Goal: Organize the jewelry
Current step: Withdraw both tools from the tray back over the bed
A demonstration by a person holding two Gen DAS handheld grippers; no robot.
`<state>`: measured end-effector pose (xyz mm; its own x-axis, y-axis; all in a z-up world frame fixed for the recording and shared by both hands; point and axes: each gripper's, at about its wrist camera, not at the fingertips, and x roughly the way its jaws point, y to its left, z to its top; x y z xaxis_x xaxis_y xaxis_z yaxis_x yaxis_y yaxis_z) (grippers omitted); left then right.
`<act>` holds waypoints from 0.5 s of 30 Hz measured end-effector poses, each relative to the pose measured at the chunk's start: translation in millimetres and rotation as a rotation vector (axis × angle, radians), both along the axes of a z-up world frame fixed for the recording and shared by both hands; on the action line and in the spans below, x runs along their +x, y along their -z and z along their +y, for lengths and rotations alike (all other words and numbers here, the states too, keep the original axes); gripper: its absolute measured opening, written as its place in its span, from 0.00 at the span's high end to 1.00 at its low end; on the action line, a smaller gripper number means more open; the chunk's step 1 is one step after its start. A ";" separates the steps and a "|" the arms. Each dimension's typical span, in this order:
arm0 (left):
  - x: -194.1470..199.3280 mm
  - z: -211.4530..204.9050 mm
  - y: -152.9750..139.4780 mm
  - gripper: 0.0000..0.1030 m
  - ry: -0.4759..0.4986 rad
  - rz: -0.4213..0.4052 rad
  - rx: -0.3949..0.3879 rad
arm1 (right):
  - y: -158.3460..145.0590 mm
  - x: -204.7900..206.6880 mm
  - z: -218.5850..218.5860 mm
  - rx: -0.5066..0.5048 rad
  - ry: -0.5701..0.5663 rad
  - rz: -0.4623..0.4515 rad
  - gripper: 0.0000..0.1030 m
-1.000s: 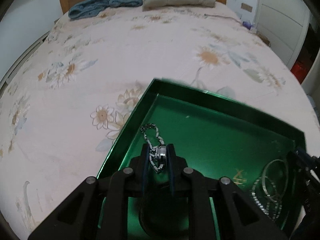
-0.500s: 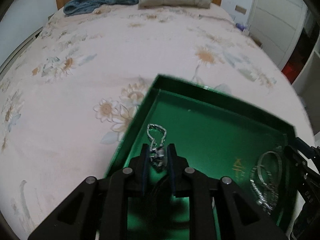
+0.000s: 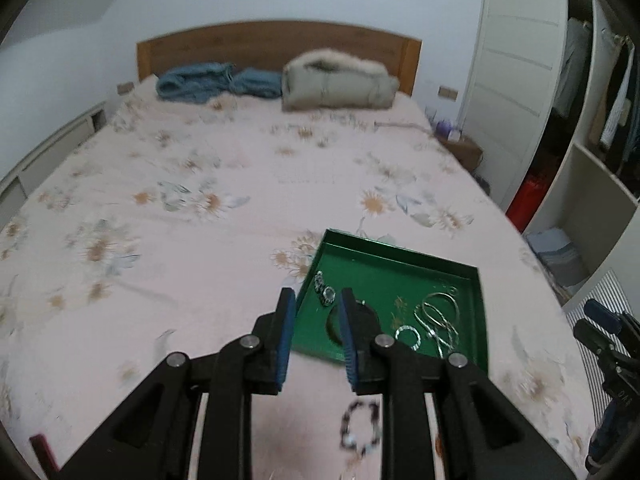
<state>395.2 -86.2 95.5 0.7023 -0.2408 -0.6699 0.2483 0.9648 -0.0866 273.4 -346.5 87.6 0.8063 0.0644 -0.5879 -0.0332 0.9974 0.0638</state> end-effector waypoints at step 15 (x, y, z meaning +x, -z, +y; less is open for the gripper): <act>-209.0 97.7 -11.9 0.69 -0.050 -0.041 0.014 | -7.0 -192.8 37.6 0.054 -0.022 -0.015 0.48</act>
